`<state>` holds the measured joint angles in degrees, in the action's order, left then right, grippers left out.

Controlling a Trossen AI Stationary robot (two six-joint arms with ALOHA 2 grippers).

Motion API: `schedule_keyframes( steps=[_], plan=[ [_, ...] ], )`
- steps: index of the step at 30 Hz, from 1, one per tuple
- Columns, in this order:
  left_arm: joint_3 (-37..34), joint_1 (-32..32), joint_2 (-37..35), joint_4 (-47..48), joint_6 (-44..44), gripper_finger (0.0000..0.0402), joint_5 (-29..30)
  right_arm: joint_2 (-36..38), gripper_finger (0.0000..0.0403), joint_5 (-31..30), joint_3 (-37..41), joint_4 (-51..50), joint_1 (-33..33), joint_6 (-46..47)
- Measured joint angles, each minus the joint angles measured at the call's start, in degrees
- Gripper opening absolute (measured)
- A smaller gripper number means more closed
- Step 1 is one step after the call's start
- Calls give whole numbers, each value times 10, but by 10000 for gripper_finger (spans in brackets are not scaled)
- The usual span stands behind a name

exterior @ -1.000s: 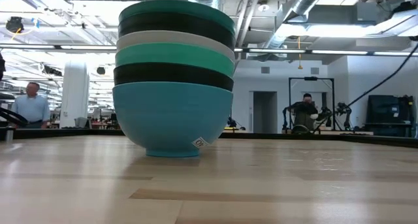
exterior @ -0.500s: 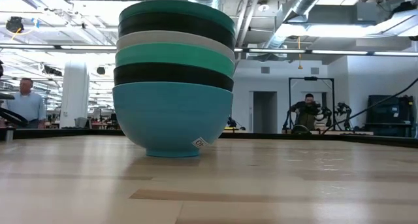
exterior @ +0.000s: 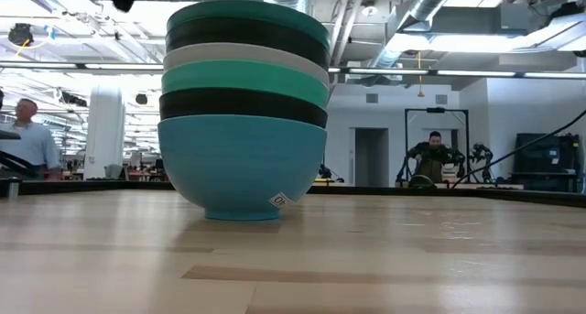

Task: Nest bowls inside each other
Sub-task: Return to Home Position

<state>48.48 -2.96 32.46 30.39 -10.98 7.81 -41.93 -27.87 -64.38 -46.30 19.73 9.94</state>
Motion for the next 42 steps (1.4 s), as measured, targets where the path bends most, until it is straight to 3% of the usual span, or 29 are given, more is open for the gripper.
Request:
schedule_keyframes(
  steps=[5,15,19,27,35,42],
  plan=[
    [-76,0,-65,-14,-8,84,0,9,70,27,67,96,0,-6],
    [-201,0,-189,-60,-47,84,2,105,70,68,359,434,-13,41],
    [-242,0,-238,-82,-70,84,4,137,70,83,436,560,-23,37],
    [-332,0,-313,-101,-71,84,-1,169,70,87,506,578,-39,26],
    [-439,0,-321,-251,-46,84,-16,170,70,130,559,631,-44,26],
    [-450,0,-322,-259,-33,84,-18,169,70,139,612,691,-61,26]
  ],
)
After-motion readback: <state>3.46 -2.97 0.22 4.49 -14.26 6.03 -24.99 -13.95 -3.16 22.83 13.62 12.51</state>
